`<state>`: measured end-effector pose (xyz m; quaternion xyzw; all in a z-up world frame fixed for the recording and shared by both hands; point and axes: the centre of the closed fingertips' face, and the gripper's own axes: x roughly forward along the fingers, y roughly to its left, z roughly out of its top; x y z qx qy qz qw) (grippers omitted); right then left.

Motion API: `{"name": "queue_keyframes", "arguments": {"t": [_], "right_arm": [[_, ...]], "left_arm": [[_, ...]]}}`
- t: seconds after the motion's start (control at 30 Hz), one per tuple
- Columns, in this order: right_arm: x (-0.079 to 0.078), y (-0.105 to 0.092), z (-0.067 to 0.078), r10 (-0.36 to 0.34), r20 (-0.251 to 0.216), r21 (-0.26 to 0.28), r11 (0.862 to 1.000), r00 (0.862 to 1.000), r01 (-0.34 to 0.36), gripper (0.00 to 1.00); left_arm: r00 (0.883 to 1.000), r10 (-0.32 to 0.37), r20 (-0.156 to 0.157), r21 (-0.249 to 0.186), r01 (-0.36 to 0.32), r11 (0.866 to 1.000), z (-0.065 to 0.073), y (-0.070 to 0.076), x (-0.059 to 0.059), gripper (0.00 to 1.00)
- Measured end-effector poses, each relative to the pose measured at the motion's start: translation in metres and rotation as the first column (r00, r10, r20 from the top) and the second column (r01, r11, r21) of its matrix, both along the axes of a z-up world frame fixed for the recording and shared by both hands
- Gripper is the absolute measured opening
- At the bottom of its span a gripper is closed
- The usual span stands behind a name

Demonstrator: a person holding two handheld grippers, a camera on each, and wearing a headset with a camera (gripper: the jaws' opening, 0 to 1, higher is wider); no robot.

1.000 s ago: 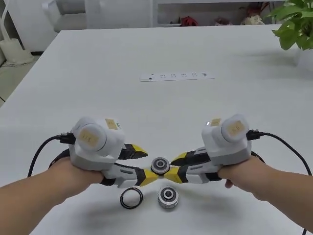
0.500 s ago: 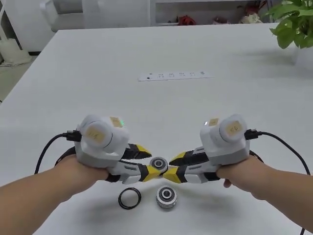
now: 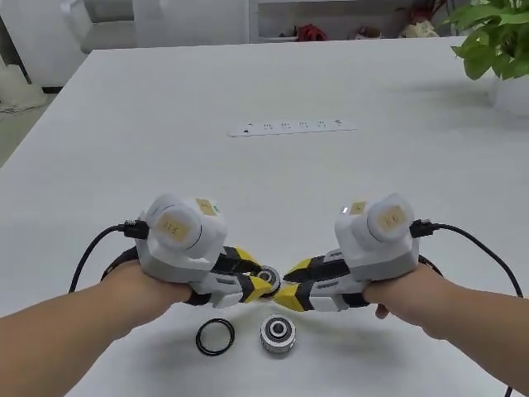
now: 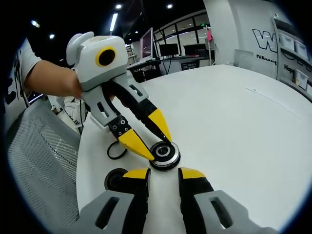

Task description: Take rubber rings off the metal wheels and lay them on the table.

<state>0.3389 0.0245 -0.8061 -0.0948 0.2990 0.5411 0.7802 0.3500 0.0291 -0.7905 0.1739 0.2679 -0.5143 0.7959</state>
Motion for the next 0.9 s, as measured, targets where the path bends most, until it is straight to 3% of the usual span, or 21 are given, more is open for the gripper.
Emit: {"name": "queue_keyframes", "arguments": {"t": [0.27,0.3,0.9], "right_arm": [[0.0017,0.0034,-0.0003,-0.005,0.006,0.005,1.0,1.0,0.005,0.21],[0.002,0.0044,0.0001,-0.005,0.008,0.006,1.0,1.0,0.005,0.21],[0.0023,0.005,-0.0004,-0.007,0.019,0.01,1.0,1.0,0.007,0.17]], "left_arm": [[1.0,0.008,0.004,0.004,-0.008,1.0,-0.0007,0.0008,-0.0003,0.15],[1.0,0.012,0.016,0.01,-0.012,1.0,-0.0009,0.0024,0.0008,0.14],[0.998,0.054,0.012,-0.007,-0.053,0.999,-0.0012,0.0016,-0.0006,0.14]]}}
